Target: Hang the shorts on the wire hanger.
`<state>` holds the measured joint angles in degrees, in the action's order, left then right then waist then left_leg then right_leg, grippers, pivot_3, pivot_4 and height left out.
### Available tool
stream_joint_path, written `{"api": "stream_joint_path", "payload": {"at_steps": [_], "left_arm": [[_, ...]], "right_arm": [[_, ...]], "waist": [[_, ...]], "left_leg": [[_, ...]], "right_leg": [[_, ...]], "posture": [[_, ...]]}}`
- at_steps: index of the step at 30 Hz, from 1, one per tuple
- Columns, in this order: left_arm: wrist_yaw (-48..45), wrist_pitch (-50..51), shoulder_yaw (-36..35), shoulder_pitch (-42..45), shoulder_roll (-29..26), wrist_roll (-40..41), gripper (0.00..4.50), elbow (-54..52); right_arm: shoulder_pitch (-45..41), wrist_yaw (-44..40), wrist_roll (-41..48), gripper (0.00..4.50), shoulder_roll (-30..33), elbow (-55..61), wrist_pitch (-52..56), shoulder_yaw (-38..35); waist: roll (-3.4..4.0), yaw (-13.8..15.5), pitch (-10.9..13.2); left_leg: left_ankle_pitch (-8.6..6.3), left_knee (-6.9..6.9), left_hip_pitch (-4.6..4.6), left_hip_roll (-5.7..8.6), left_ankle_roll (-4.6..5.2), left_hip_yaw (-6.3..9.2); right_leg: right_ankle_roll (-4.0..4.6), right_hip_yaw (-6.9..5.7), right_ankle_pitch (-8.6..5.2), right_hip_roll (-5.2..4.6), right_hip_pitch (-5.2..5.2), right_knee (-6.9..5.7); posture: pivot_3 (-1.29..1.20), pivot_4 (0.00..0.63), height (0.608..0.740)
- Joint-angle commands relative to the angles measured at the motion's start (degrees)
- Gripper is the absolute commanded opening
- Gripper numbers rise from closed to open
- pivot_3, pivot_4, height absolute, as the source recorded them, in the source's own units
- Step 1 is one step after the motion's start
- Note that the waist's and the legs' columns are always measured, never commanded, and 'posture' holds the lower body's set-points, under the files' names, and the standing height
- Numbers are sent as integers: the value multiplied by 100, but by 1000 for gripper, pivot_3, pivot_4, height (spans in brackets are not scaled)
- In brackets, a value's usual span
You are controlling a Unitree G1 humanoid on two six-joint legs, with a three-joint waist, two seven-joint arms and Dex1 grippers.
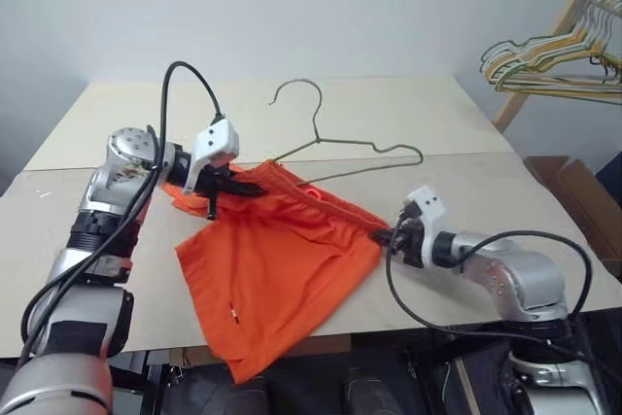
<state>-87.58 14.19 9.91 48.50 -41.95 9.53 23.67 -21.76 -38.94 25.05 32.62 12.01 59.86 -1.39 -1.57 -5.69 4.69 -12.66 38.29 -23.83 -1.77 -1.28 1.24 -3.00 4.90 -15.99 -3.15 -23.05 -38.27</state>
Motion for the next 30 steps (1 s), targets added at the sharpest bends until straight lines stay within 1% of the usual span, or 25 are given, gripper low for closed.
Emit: {"api": "stream_joint_path", "payload": {"at_steps": [1,5,9,12,15,16,23,27,30], "left_arm": [[-466,-402,-72,-86,-552,332,0,-176],[-492,-709,209,-164,-793,406,0,-113],[-453,-702,174,-234,-666,252,0,-16],[-124,-696,262,-277,-641,-17,0,18],[174,-483,247,-214,-583,-135,0,144],[126,-487,255,-221,-608,-132,0,166],[-179,-719,311,-339,-764,-108,0,241],[-9,-846,50,-272,-569,111,0,458],[-101,-723,179,-228,-604,64,0,443]], "right_arm": [[-226,-525,105,7,716,-283,-84,-275],[-401,-1051,124,7,1326,-597,-224,-66],[-481,-1399,43,7,1760,-754,-385,194],[-481,-1582,39,7,2001,-814,-507,236],[-456,-1692,69,7,2192,-807,-553,220],[-455,-1715,71,7,2251,-812,-557,205],[-523,-1757,48,7,2442,-909,-584,162],[-477,-1676,-14,7,2402,-892,-590,259],[-418,-1623,-20,7,2336,-825,-597,319]], "waist": [[0,0,0],[0,19,0],[0,34,0],[0,26,0],[0,25,0],[0,21,0],[0,17,0],[0,20,0],[0,19,0]], "left_leg": [[0,-1,0,-1,0,0],[0,0,1,-3,0,1],[0,1,1,-1,1,-1],[-1,1,0,-2,1,0],[0,2,0,-1,1,0],[0,2,0,-2,1,0],[0,1,0,-3,1,-1],[-1,2,0,-3,1,0],[0,2,0,-3,1,0]], "right_leg": [[0,0,0,1,1,2],[0,-3,0,0,6,9],[-1,-8,0,-4,11,14],[-1,-8,0,-3,11,14],[-1,-8,0,-3,10,12],[-1,-8,0,-3,10,12],[-1,-7,0,-3,8,12],[-1,-7,0,-3,8,13],[-1,-7,0,-3,9,12]], "posture": [[-63,25,740],[-59,27,740],[-63,29,740],[-67,30,740],[-69,30,740],[-71,29,740],[-81,29,740],[-84,31,740],[-84,31,740]]}}
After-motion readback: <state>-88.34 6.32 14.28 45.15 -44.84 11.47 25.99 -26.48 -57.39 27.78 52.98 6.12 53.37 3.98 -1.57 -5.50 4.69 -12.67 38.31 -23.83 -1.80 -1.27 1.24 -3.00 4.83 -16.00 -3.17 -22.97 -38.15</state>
